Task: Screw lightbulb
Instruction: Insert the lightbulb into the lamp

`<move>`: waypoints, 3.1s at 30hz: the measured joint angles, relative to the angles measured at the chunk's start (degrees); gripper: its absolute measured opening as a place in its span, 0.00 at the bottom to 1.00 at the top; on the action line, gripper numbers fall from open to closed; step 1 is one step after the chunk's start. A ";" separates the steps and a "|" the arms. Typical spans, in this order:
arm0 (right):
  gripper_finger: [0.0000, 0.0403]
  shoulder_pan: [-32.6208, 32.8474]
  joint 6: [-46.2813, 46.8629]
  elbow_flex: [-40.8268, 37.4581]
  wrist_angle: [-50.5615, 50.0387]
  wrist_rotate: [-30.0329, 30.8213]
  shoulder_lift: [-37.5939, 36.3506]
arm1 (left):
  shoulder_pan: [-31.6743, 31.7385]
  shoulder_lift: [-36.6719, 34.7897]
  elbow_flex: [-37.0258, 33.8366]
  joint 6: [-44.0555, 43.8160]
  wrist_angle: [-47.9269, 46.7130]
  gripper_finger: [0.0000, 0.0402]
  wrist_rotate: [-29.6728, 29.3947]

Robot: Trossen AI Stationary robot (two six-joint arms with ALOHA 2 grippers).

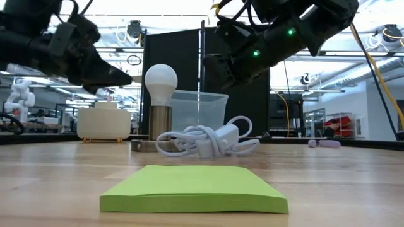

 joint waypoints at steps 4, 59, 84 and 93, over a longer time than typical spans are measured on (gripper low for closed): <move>0.00 -0.17 -0.77 0.00 -0.56 0.04 0.00 | -0.07 7.38 3.39 2.30 -0.27 0.21 0.23; 0.25 -1.51 -4.87 0.00 -31.21 -24.63 -32.11 | 13.47 51.31 27.22 11.82 17.95 0.44 15.30; 0.84 -5.57 -1.13 39.51 -84.58 -38.42 -7.10 | 14.40 57.19 37.10 13.51 16.07 0.49 17.04; 0.84 -9.88 -4.89 47.73 -89.02 -42.92 0.96 | 14.42 57.19 37.07 13.13 16.07 0.49 17.02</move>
